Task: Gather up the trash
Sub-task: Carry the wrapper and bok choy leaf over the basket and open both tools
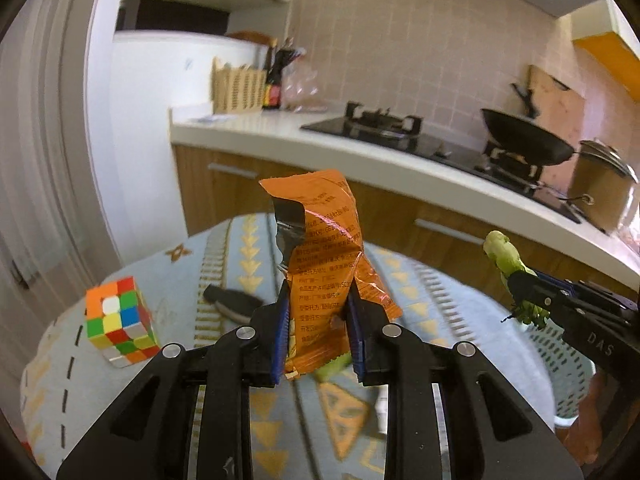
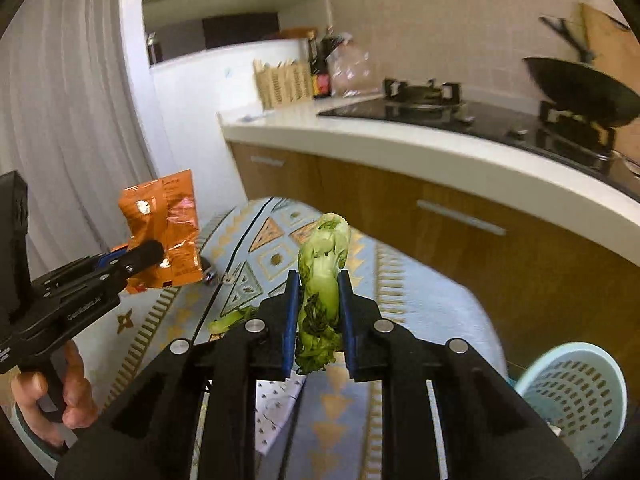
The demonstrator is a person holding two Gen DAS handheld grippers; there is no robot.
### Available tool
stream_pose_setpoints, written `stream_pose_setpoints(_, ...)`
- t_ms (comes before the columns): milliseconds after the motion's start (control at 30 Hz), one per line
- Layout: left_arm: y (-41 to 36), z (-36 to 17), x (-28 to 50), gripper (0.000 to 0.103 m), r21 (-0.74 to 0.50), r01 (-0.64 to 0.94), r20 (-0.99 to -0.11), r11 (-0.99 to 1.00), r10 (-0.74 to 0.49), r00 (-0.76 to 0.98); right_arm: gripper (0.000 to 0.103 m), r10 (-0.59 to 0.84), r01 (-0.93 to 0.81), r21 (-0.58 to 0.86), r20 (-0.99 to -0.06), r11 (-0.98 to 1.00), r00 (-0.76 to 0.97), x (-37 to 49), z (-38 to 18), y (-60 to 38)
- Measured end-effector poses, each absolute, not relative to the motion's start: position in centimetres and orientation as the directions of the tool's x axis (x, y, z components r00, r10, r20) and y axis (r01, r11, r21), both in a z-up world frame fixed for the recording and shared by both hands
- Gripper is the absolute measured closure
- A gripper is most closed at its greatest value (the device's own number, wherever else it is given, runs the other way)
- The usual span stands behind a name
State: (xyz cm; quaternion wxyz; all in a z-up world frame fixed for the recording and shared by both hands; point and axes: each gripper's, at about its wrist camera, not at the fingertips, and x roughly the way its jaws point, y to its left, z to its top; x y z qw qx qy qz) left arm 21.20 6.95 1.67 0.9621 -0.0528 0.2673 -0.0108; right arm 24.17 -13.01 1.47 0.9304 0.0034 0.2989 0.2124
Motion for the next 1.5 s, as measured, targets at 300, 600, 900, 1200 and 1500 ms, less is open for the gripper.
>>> stream_pose_setpoints(300, -1.0, 5.4, 18.4, 0.080, -0.087, 0.162, -0.439, 0.983, -0.183, 0.880, 0.087, 0.267, -0.237, 0.124, -0.516, 0.964, 0.814, 19.6, 3.7, -21.1)
stream_pose_setpoints(600, -10.4, 4.4, 17.9, 0.080, -0.071, 0.350, -0.462, 0.934, -0.341, 0.819, 0.087, 0.144, -0.094, 0.120, -0.538, 0.988, 0.830, 16.5, 2.6, -28.3)
stream_pose_setpoints(900, -16.9, 1.4, 18.4, 0.080, -0.083, 0.466, -0.533, 0.881, -0.434, 0.727, 0.087, 0.061, 0.015, 0.123, -0.589, 0.992, 0.806, 14.7, -0.2, -33.6)
stream_pose_setpoints(1200, -21.6, -3.1, 19.7, 0.080, -0.128, 0.551, -0.654, 0.824, -0.488, 0.578, 0.087, 0.039, 0.123, 0.189, -0.678, 0.974, 0.734, 13.2, -4.6, -39.2)
stream_pose_setpoints(1500, -24.4, -6.7, 19.9, 0.079, -0.150, 0.581, -0.730, 0.800, -0.486, 0.480, 0.087, 0.048, 0.178, 0.220, -0.748, 0.959, 0.662, 12.8, -7.8, -41.2)
